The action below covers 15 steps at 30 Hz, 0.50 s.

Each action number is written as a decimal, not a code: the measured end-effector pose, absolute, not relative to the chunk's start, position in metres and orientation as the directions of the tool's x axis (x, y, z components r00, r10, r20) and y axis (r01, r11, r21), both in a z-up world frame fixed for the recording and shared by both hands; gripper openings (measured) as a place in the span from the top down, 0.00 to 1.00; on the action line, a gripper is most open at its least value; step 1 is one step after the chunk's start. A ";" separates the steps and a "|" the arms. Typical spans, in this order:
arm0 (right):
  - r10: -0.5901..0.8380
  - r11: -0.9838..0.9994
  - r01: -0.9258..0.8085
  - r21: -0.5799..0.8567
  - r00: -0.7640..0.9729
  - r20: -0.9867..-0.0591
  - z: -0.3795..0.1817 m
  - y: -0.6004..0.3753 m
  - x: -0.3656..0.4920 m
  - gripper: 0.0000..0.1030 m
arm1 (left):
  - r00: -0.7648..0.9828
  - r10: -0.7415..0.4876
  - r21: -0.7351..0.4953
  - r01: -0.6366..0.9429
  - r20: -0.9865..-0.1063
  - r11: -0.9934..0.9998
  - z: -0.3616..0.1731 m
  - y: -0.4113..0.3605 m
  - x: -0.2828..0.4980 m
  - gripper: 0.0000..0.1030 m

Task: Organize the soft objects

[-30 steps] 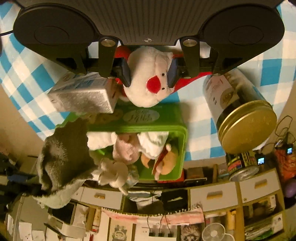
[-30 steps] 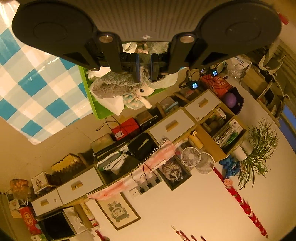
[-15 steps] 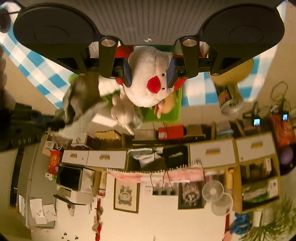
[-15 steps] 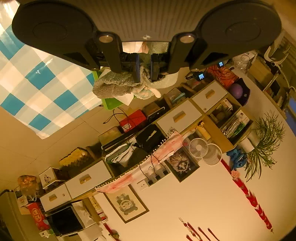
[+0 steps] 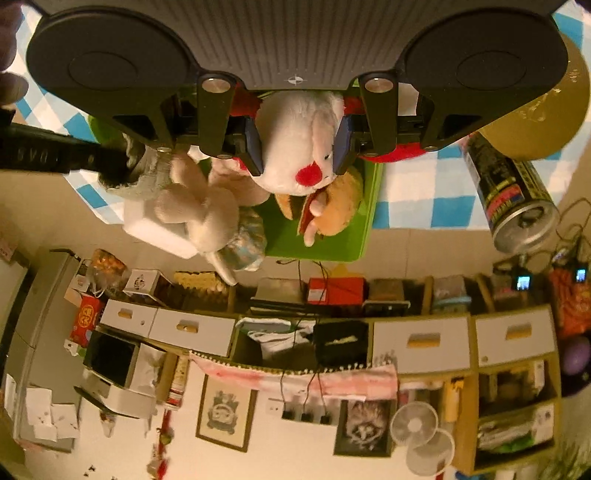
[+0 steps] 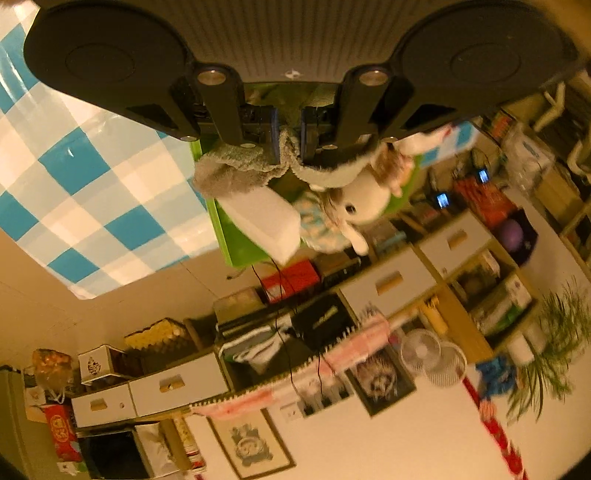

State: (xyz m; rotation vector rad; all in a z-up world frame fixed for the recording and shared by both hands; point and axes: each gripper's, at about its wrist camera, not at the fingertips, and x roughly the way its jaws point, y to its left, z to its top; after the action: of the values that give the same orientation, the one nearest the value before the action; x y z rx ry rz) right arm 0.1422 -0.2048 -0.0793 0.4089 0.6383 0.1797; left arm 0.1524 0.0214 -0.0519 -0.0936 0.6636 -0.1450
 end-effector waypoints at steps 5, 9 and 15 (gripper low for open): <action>0.271 0.930 -0.055 0.362 0.768 -0.580 -0.090 -0.195 0.146 1.00 | 0.777 -0.191 -0.195 0.090 -0.600 0.977 -0.055 0.031 0.155 0.58; 0.281 0.928 -0.064 0.367 0.765 -0.579 -0.084 -0.197 0.141 1.00 | 0.790 -0.228 -0.249 0.099 -0.569 0.963 -0.048 0.039 0.148 0.45; 0.274 0.931 -0.076 0.357 0.791 -0.546 -0.062 -0.210 0.116 0.66 | 0.794 -0.237 -0.285 0.084 -0.560 0.955 -0.031 0.051 0.128 0.27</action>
State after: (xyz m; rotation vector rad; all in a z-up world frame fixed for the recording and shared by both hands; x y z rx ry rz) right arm 0.1163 -0.2102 -0.0621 0.3277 0.6322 0.1921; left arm 0.1280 0.0513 -0.0309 -0.2521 0.6317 -0.1745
